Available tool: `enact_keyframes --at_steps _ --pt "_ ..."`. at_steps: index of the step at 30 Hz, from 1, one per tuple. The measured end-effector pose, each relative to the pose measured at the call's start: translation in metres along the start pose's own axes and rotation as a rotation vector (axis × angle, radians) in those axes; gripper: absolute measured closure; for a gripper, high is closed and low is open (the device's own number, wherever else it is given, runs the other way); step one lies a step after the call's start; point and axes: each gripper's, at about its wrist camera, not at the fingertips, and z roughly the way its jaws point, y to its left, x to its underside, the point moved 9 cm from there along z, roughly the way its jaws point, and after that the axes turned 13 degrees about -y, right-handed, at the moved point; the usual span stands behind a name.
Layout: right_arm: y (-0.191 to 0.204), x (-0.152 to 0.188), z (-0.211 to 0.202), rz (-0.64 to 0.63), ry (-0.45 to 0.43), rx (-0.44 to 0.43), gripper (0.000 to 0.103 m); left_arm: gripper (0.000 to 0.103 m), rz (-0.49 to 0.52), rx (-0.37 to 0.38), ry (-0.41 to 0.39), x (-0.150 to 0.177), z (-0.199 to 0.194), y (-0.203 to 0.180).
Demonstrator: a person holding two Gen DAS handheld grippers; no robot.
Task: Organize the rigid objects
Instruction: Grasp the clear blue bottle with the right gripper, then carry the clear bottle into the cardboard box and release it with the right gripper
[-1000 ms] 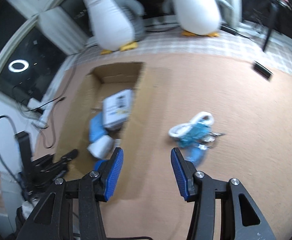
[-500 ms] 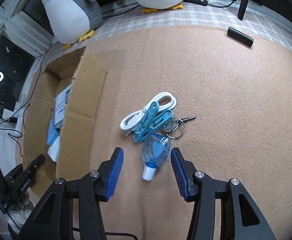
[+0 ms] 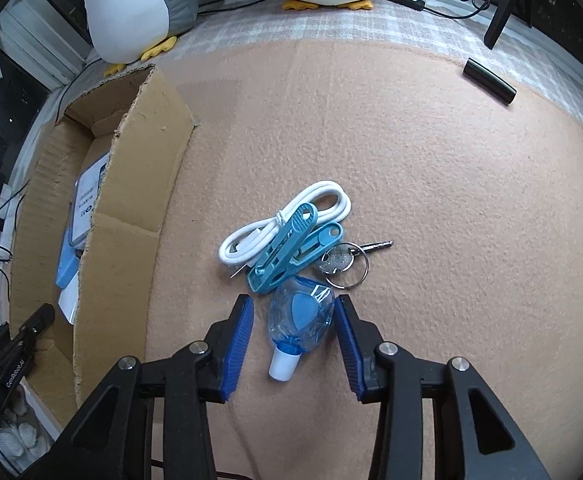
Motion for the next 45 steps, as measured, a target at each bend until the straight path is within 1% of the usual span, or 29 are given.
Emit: enact_keyframes --at_steps 2,14,22,26,33,35,39,42,45 --pt "-0.001 0.000 0.000 -0.013 -0.001 0.015 0.073 0.086 0.000 0.000 0.000 0.000 0.000 0.000" --pt "0.004 0.001 -0.002 -0.068 -0.020 0.031 0.074 0.086 0.001 -0.001 0.000 0.000 0.000 0.000" --pt "0.009 0.001 -0.023 -0.100 -0.064 0.025 0.074 0.086 0.000 0.000 0.000 0.000 0.000 0.000" --pt "0.016 -0.004 -0.041 -0.108 -0.098 -0.004 0.074 0.086 0.001 0.000 0.000 0.000 0.000 0.000" --pt "0.058 -0.032 -0.066 -0.140 -0.181 -0.085 0.074 0.086 -0.002 0.002 0.000 0.001 0.000 -0.001" --pt "0.073 -0.037 -0.069 -0.151 -0.190 -0.112 0.074 0.086 -0.004 0.002 -0.001 0.001 0.000 -0.002" --pt "0.103 -0.042 -0.068 -0.188 -0.187 -0.165 0.074 0.086 -0.005 0.003 -0.001 0.001 0.000 -0.002" --pt "0.130 -0.034 -0.062 -0.229 -0.171 -0.195 0.074 0.086 -0.004 0.003 -0.001 0.001 0.000 -0.003" --pt "0.146 -0.027 -0.056 -0.260 -0.152 -0.210 0.074 0.086 -0.005 0.003 -0.002 0.001 0.000 -0.003"
